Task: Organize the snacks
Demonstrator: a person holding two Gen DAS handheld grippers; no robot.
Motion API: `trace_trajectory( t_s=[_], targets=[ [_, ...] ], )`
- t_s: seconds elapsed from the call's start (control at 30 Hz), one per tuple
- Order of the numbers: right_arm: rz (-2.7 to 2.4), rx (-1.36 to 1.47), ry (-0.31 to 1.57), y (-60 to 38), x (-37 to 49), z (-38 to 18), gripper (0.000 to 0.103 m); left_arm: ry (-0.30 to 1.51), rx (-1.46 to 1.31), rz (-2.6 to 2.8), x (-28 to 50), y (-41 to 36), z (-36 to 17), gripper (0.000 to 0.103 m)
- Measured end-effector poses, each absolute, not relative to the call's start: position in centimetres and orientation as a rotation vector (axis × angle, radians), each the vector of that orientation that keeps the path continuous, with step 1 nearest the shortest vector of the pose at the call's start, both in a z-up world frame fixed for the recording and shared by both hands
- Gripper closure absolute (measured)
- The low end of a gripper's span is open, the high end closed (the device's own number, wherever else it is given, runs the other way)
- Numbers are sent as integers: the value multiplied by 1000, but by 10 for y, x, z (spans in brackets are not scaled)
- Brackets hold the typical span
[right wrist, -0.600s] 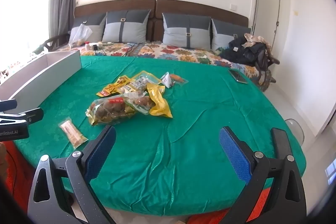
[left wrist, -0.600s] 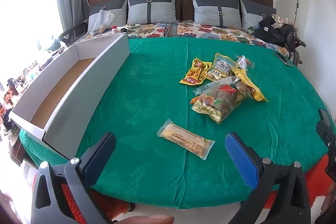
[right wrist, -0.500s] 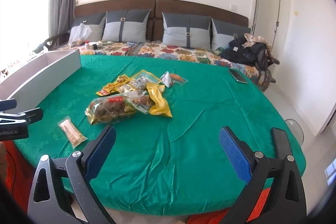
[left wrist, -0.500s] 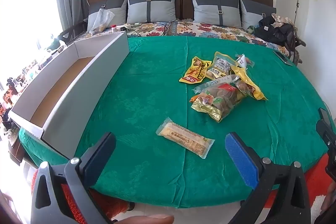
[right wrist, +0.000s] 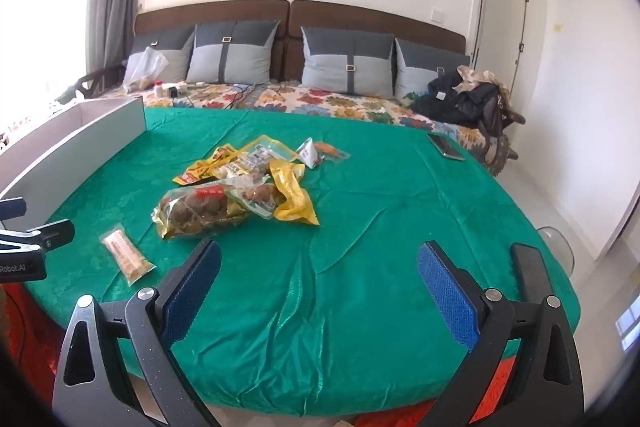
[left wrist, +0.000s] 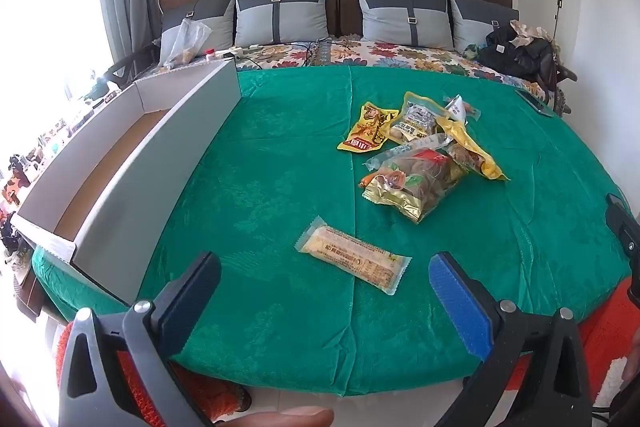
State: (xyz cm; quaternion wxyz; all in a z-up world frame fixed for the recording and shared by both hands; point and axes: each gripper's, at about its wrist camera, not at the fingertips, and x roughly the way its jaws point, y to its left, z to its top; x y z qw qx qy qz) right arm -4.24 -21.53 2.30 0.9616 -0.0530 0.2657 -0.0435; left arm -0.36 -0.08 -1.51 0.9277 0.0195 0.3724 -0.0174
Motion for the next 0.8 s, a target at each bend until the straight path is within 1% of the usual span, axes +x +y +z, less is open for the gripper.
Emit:
trace_trajectory(
  t_s=[0.8],
  targets=[
    [-70, -129, 545, -213, -39, 15, 3, 767, 25, -80, -5, -9, -22, 0]
  ],
)
